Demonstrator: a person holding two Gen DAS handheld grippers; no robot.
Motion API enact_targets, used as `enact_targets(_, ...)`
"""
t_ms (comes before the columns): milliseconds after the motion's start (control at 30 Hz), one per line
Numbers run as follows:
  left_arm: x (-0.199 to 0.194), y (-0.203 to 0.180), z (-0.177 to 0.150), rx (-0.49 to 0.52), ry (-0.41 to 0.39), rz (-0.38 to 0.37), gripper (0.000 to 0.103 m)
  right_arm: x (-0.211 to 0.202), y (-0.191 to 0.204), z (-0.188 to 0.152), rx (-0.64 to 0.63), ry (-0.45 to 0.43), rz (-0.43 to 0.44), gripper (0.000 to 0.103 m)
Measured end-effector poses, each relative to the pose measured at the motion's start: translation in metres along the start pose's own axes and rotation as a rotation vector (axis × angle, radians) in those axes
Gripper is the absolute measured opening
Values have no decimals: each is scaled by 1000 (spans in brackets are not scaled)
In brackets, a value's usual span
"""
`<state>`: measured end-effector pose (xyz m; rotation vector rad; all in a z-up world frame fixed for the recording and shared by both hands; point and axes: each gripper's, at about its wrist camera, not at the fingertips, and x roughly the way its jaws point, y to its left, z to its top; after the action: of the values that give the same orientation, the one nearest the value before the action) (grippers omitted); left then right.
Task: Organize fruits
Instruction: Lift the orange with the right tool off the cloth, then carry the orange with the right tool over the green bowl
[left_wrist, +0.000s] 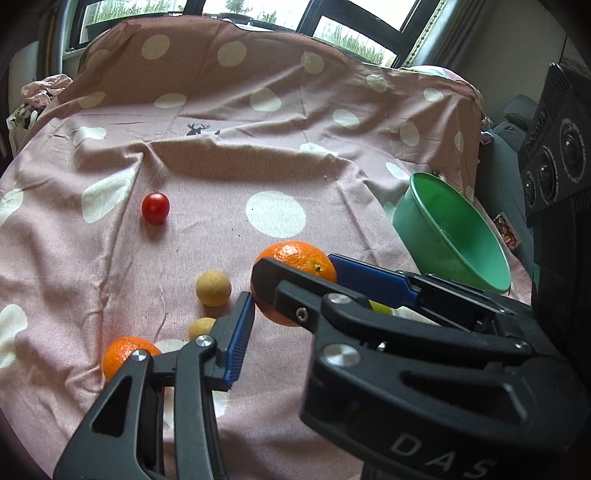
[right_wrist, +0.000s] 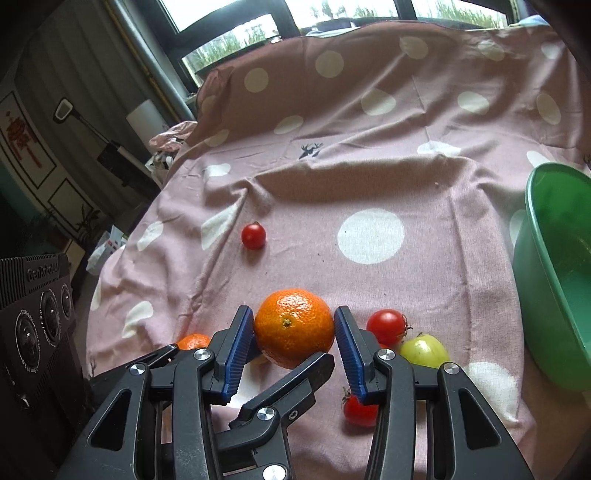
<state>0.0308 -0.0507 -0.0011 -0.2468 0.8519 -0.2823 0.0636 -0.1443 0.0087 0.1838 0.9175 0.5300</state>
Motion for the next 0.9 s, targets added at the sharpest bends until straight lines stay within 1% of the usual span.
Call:
enact_targets(167, -15, -4, 3, 24, -81, 3, 43, -12, 6, 3, -10, -55, 22, 48)
enact_targets(333, -27, -9, 5, 40, -142, -17, 43, -27, 14, 5, -41, -106, 6, 48)
enact_targets(533, -44, -22, 8, 75, -211, -6, 43, -47, 19, 8, -60, -144, 2, 48)
enact_targets(667, -50, -35, 13, 92, -239, -18, 43, -61, 18, 10, -67, -175, -2, 48)
enact_targets(900, -57, -62, 21, 134, -263, -35, 43, -88, 9, 15, -80, -218, -27, 48)
